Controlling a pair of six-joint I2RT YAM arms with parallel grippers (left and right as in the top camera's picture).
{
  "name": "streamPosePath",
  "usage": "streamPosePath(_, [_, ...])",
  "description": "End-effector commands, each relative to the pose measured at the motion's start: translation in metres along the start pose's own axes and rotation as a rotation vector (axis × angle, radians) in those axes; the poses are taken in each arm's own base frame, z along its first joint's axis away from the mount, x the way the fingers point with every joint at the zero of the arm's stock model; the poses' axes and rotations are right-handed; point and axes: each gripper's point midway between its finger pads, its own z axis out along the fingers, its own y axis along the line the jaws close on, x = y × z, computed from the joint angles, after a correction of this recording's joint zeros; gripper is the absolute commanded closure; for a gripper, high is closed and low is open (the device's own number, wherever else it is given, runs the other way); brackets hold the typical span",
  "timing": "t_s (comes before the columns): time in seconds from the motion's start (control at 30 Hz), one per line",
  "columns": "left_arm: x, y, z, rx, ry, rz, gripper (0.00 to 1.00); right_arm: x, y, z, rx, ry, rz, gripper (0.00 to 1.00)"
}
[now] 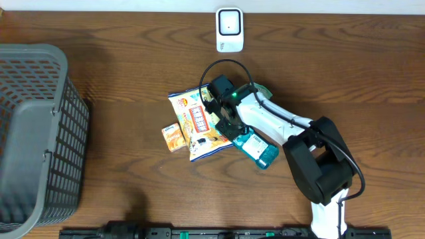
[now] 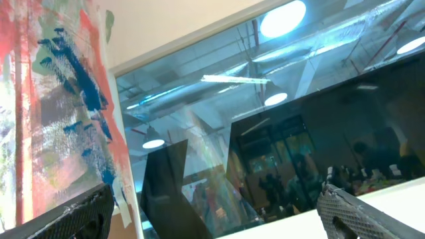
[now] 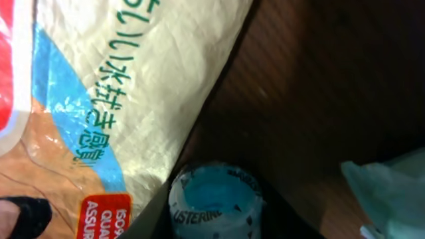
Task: Scan the item barcode
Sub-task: 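Grasp the teal mouthwash bottle with the right gripper, then lift the teal bottle and hold it in front of the scanner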
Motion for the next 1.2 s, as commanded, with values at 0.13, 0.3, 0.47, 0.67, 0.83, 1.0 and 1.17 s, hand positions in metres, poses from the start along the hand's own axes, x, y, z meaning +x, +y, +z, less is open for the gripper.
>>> streamPosePath(0.13, [-0.002,0.003,-0.004,-0.017,0.002,0.014,0.02,-0.053,0.001,-0.050,-0.037,-0.124,0.083,0.82])
streamPosePath(0.3, [-0.001,0.002,-0.004,-0.016,0.004,0.014,0.02,-0.074,-0.003,-0.093,-0.033,-0.181,0.085,0.84])
streamPosePath(0.47, [0.000,0.002,-0.004,-0.014,0.009,0.013,0.02,-0.091,-0.010,-0.119,-0.004,-0.244,0.086,0.84])
streamPosePath(0.67, [0.001,0.002,-0.004,-0.013,0.012,0.013,0.02,-0.098,-0.035,-0.125,0.112,-0.286,0.256,0.91])
streamPosePath(0.83, [0.004,0.000,-0.004,-0.008,0.026,0.013,0.02,-0.097,-0.053,-0.127,0.166,-0.309,0.457,0.86])
streamPosePath(1.0, [0.005,0.000,-0.004,-0.007,0.029,0.013,0.02,-0.100,-0.060,-0.136,0.161,-0.339,0.547,0.89])
streamPosePath(1.17, [0.005,0.000,-0.004,-0.007,0.029,0.013,0.02,-0.112,-0.063,-0.161,0.156,-0.409,0.555,0.85])
